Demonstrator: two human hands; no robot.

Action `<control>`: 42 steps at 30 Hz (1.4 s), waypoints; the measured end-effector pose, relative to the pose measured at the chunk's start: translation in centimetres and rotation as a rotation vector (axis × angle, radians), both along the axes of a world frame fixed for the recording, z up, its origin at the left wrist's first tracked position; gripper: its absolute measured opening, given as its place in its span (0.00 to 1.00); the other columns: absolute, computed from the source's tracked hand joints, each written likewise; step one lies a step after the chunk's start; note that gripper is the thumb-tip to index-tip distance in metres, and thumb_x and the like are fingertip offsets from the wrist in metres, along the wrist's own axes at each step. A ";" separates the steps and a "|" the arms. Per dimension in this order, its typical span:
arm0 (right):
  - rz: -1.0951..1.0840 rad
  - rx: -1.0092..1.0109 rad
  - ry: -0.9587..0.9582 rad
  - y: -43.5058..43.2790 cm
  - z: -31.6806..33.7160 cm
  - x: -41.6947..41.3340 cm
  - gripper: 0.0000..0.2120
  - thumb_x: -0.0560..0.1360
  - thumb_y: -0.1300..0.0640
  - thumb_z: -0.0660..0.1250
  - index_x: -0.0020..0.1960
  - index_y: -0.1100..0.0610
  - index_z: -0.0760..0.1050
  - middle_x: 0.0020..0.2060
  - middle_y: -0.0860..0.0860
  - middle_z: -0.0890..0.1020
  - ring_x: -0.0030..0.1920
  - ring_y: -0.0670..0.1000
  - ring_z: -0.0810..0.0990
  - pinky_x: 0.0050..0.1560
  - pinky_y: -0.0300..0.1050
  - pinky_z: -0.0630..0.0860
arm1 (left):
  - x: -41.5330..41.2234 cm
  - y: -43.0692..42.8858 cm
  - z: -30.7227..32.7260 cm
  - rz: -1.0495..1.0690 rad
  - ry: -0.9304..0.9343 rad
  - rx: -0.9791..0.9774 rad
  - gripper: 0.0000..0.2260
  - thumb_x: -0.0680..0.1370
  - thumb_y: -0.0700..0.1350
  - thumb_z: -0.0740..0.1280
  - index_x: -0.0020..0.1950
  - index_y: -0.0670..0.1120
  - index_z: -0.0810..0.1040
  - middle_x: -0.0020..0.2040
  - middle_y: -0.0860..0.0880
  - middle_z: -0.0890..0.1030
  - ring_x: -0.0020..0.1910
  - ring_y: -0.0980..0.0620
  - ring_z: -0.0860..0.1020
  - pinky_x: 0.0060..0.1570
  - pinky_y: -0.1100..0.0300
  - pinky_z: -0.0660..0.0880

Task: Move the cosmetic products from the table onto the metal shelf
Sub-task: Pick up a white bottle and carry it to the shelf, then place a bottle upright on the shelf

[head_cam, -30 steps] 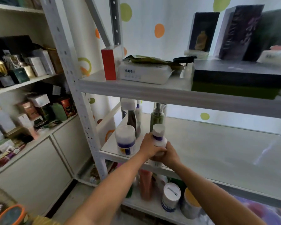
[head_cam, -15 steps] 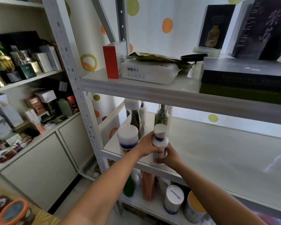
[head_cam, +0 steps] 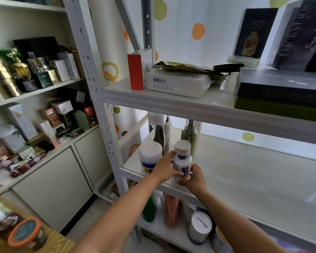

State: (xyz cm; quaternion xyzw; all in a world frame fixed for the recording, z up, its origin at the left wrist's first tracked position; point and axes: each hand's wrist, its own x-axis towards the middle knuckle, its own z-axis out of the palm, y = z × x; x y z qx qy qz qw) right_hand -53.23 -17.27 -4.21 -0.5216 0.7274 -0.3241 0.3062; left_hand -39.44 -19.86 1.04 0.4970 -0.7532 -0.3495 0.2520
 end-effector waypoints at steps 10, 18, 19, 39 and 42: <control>0.044 -0.048 -0.052 0.5 -0.4 -1.1 0.29 0.66 0.59 0.76 0.63 0.57 0.69 0.54 0.51 0.78 0.51 0.50 0.75 0.49 0.41 0.71 | -1.3 -0.7 -0.7 0.055 0.060 0.096 0.29 0.71 0.38 0.74 0.69 0.45 0.66 0.66 0.46 0.75 0.67 0.46 0.72 0.66 0.52 0.68; -0.038 -0.040 -0.023 0.0 0.1 -0.1 0.28 0.65 0.57 0.78 0.59 0.56 0.67 0.56 0.54 0.78 0.55 0.56 0.78 0.52 0.48 0.76 | -0.6 -1.7 -0.7 0.044 -0.040 0.075 0.24 0.71 0.41 0.75 0.66 0.44 0.73 0.63 0.45 0.77 0.62 0.46 0.75 0.65 0.51 0.71; -0.040 -0.039 -0.023 0.0 0.0 0.0 0.28 0.65 0.57 0.78 0.59 0.56 0.66 0.56 0.54 0.78 0.55 0.56 0.78 0.53 0.49 0.76 | -0.5 -1.6 -0.7 0.041 -0.049 0.079 0.24 0.72 0.41 0.74 0.66 0.44 0.73 0.62 0.45 0.78 0.62 0.46 0.76 0.64 0.52 0.71; 0.102 -0.085 0.286 8.8 -1.9 10.0 0.39 0.70 0.41 0.69 0.72 0.53 0.54 0.71 0.52 0.61 0.71 0.52 0.62 0.68 0.52 0.69 | 13.1 9.0 -4.3 0.044 -0.542 -0.138 0.39 0.75 0.52 0.70 0.79 0.51 0.49 0.79 0.52 0.52 0.78 0.51 0.51 0.75 0.52 0.51; 0.408 -0.093 0.361 9.8 -2.1 15.1 0.45 0.67 0.40 0.72 0.75 0.51 0.53 0.74 0.50 0.60 0.74 0.51 0.60 0.72 0.51 0.62 | 17.8 12.0 -5.3 0.138 -0.722 -0.084 0.44 0.75 0.56 0.68 0.79 0.47 0.40 0.79 0.49 0.42 0.78 0.49 0.41 0.77 0.49 0.43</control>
